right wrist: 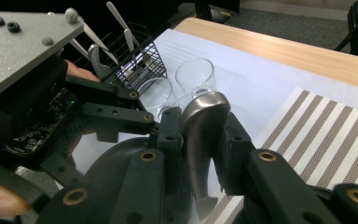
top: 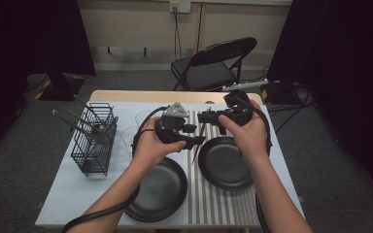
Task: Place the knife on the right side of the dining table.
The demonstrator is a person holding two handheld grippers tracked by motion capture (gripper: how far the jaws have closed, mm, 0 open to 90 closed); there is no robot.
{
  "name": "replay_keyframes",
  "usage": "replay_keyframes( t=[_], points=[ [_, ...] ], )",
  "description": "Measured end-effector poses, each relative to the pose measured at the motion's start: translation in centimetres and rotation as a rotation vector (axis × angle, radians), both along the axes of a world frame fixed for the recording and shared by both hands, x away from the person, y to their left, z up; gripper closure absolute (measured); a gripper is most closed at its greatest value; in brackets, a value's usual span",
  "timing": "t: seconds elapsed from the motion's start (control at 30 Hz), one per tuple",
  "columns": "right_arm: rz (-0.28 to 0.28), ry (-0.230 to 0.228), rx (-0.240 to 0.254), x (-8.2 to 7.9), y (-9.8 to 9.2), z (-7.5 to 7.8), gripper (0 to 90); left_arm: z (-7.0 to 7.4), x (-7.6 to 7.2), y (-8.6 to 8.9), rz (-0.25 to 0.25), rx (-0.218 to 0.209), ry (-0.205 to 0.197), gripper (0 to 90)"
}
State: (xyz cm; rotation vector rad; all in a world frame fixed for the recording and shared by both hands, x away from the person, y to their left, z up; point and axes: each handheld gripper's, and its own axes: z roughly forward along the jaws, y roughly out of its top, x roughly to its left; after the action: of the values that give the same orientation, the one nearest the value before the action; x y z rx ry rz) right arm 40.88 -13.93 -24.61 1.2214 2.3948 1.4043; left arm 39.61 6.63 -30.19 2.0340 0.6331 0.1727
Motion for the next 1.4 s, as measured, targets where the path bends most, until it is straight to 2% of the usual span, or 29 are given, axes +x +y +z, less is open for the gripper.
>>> replay_keyframes(
  t=[0.17, 0.3, 0.4, 0.47, 0.73, 0.87, 0.97, 1.13, 1.27, 1.4],
  points=[
    [-0.007, -0.01, -0.02, 0.3, -0.2, -0.2, 74.5, -0.8, -0.4, 0.9, 0.004, 0.03, 0.023, 33.2],
    [-0.009, -0.016, -0.016, 0.6, -0.3, -0.2, 74.5, -1.5, -0.8, 1.6, 0.0, 0.029, 0.033, 29.1],
    [-0.008, -0.022, -0.017, 0.8, -0.4, -0.1, 74.5, -2.2, -1.3, 2.1, -0.008, 0.039, 0.051, 25.8],
    [-0.01, -0.023, -0.019, 1.1, -0.3, 0.0, 74.5, -2.6, -1.5, 2.5, -0.007, 0.061, 0.058, 25.2],
    [0.007, -0.036, -0.045, 1.7, 0.5, 0.1, 74.6, -4.2, -1.8, 4.3, 0.021, 0.053, 0.082, 21.1],
    [0.007, -0.026, -0.035, 2.2, 0.8, 0.0, 74.5, -4.5, -2.3, 5.1, 0.024, 0.055, 0.084, 21.1],
    [0.008, -0.032, -0.05, 2.5, 1.1, 0.0, 74.5, -4.8, -2.6, 5.6, 0.015, 0.053, 0.074, 18.5],
    [0.008, -0.023, -0.036, 3.2, 1.2, -0.2, 74.6, -5.4, -3.0, 5.9, 0.0, 0.039, 0.085, 17.0],
    [0.009, -0.022, -0.039, 3.8, 1.3, -0.3, 74.6, -6.0, -3.1, 6.2, -0.004, 0.06, 0.098, 17.0],
    [0.004, -0.022, -0.035, 4.5, 1.2, -0.4, 74.6, -6.3, -3.2, 6.3, -0.011, 0.052, 0.104, 17.0]
  ],
)
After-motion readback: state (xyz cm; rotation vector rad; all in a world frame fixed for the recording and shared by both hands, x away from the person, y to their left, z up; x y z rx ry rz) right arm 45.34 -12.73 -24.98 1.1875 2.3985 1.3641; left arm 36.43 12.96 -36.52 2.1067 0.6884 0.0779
